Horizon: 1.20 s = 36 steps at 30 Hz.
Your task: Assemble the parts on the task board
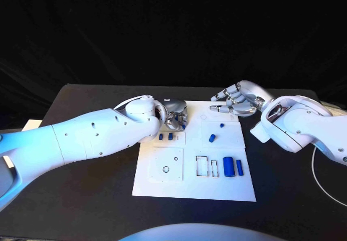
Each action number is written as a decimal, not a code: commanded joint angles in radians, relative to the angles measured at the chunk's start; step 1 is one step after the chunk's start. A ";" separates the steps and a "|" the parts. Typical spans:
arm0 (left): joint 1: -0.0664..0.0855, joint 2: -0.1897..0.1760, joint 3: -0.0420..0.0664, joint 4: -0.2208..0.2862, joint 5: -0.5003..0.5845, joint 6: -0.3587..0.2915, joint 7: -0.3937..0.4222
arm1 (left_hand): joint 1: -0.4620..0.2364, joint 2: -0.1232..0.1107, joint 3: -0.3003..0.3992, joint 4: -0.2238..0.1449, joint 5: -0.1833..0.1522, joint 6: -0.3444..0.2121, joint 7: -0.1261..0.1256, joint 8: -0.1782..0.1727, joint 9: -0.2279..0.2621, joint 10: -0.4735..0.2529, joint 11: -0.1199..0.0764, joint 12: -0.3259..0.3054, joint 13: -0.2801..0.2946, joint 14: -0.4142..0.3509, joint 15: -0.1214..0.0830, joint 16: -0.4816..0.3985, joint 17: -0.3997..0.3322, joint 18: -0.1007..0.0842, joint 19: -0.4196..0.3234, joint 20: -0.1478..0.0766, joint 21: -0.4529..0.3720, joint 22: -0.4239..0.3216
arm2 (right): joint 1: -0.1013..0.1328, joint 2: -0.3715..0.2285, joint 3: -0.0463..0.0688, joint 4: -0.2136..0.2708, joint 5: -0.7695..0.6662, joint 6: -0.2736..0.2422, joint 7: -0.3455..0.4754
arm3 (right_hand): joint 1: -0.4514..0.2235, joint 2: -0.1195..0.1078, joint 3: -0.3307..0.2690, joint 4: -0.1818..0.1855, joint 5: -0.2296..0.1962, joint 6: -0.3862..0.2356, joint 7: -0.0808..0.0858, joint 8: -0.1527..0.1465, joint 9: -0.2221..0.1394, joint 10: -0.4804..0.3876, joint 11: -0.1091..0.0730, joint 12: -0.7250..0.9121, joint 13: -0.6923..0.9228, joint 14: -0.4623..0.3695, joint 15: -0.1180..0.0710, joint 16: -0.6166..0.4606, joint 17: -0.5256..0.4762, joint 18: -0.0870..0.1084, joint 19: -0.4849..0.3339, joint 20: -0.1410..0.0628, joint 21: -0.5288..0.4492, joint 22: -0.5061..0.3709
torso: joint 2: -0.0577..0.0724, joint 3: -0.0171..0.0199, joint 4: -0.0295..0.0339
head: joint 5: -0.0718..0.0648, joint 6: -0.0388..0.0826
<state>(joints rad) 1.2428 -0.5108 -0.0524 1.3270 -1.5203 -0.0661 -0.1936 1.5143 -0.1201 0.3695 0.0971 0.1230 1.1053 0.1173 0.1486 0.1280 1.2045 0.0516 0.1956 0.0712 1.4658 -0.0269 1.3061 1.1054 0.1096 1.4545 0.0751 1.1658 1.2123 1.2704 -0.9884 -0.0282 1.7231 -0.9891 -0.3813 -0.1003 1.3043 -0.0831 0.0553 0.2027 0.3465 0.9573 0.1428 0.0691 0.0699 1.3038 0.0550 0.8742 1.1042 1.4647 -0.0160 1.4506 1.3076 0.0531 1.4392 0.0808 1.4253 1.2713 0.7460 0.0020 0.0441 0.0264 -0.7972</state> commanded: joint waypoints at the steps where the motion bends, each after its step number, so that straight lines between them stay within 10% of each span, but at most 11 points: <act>1: -0.001 0.001 0.000 -0.002 0.000 -0.008 0.026 | 0.005 -0.003 0.010 -0.004 -0.006 0.006 0.000 -0.004 -0.001 0.007 0.000 -0.007 0.000 0.027 -0.004 0.002 -0.002 -0.020 0.000 -0.005 0.004 0.002 | -0.001 0.001 0.000 0.001 -0.003 0.013 0.006 | 0.000 0.011 -0.004 -0.001 0.007 0.008 0.000 0.001 0.000 -0.004 -0.003 0.002 0.001 0.066 -0.008 -0.004 0.075 0.009 -0.002 -0.001 -0.003 0.001 | 0.000 0.0003 -0.0006 | 0.000 0.002; 21: 0.005 -0.100 0.031 0.101 0.064 -0.095 0.046 | -0.029 -0.022 0.063 -0.033 -0.008 0.030 0.012 -0.022 -0.012 0.035 0.006 -0.043 0.002 0.023 0.001 0.001 -0.030 -0.027 0.008 -0.001 0.040 0.039 | -0.001 -0.001 0.000 -0.006 -0.003 0.017 0.002 | 0.000 0.011 -0.004 -0.001 0.007 0.008 0.000 0.001 0.000 -0.004 -0.003 0.002 0.001 0.066 -0.008 -0.004 0.075 0.009 -0.002 -0.001 -0.003 0.001 | -0.003 0.0008 0.0029 | 0.000 0.011; 36: 0.011 -0.169 0.034 0.121 0.103 -0.035 0.019 | -0.043 -0.027 0.068 -0.035 -0.008 0.034 0.012 -0.026 -0.015 0.040 0.006 -0.052 0.002 0.022 0.001 0.000 -0.037 -0.027 0.008 -0.001 0.044 0.044 | -0.004 0.001 -0.001 -0.015 -0.002 0.018 0.002 | 0.000 0.011 -0.004 -0.001 0.007 0.008 0.000 0.001 0.000 -0.004 -0.003 0.002 0.001 0.066 -0.008 -0.004 0.075 0.009 -0.002 -0.001 -0.003 0.001 | -0.001 -0.0004 0.0023 | 0.001 0.011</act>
<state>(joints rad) 1.2521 -0.6798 -0.0192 1.4452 -1.4412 -0.1352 -0.1673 1.4808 -0.1447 0.4308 0.0634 0.1183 1.1327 0.1299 0.1256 0.1140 1.2364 0.0553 0.1472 0.0720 1.4658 -0.0268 1.3061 1.0690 0.0980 1.4544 0.0752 1.2052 1.2546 1.2676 -0.9882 -0.0289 1.7080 -0.9885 -0.3768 -0.1011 1.3043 -0.0831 0.0553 0.2027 0.3465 0.9573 0.1428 0.0691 0.0699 1.3038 0.0550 0.8742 1.1043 1.4647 -0.0160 1.4506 1.3073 0.0530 1.4392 0.0808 1.4253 1.2713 0.7448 0.0015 0.0462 0.0267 -0.7852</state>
